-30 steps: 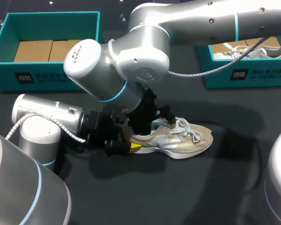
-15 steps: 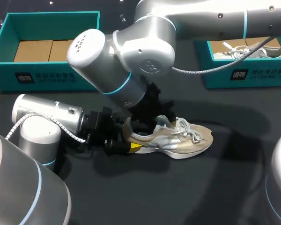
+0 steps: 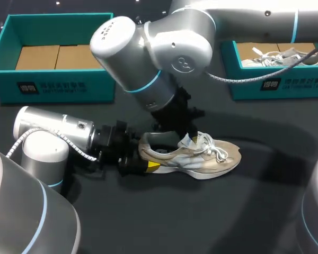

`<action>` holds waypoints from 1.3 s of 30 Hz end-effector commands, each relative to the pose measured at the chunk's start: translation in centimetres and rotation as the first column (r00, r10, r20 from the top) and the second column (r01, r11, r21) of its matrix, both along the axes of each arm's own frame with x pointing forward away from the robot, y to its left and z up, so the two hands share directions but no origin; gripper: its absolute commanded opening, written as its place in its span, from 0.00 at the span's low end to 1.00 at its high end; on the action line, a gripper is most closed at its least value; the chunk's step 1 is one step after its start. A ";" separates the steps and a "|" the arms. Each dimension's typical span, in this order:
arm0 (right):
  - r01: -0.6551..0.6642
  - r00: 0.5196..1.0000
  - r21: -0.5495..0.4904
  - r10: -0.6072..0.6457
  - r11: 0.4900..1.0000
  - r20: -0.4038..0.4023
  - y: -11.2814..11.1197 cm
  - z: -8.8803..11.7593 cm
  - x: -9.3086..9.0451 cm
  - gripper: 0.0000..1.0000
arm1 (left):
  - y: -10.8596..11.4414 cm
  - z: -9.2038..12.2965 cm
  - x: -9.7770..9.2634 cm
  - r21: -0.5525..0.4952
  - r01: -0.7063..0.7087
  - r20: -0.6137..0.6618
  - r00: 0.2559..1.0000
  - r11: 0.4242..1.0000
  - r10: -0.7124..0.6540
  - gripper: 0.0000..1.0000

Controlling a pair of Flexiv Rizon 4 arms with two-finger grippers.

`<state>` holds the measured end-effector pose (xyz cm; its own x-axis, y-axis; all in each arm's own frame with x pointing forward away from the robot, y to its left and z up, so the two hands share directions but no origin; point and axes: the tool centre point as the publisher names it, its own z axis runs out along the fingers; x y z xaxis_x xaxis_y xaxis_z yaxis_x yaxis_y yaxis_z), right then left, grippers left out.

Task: Take the shoe out of the shoebox, open the shoe tongue, remove and reinsert the insole, then place the shoe into the shoebox

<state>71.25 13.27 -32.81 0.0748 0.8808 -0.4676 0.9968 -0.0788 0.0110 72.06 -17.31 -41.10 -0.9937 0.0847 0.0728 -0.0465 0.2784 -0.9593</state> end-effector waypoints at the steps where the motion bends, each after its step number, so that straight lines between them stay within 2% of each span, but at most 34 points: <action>1: 0.138 0.986 0.087 -0.145 0.987 0.082 -1.7 1.1 -0.2 0.00 | -0.3 -0.5 -0.2 0.001 -0.002 0.000 1.000 1.000 0.002 0.00; 4: -0.012 1.000 0.195 0.013 0.981 -0.004 -2.5 1.8 0.1 0.00 | -0.3 -0.5 -0.2 0.001 -0.002 0.000 1.000 1.000 0.002 0.00; 21: -0.012 1.000 0.195 0.013 0.981 -0.004 -2.5 1.8 0.1 0.00 | -0.3 -0.5 -0.2 0.001 -0.002 0.000 1.000 1.000 0.002 0.00; 27: -0.136 0.991 0.304 0.130 0.943 0.042 -5.4 1.2 0.3 0.00 | -0.3 -0.5 -0.2 0.001 -0.002 0.000 1.000 1.000 0.002 0.00; 29: -0.187 0.982 0.354 0.174 0.916 0.070 -6.4 1.2 0.1 0.00 | -0.3 -0.5 -0.2 0.001 -0.002 0.000 1.000 1.000 0.002 0.00; 39: -0.263 0.964 0.385 0.261 0.884 0.060 -10.0 0.1 -0.2 0.00 | -0.3 -0.5 -0.2 0.001 -0.002 0.000 1.000 1.000 0.002 0.00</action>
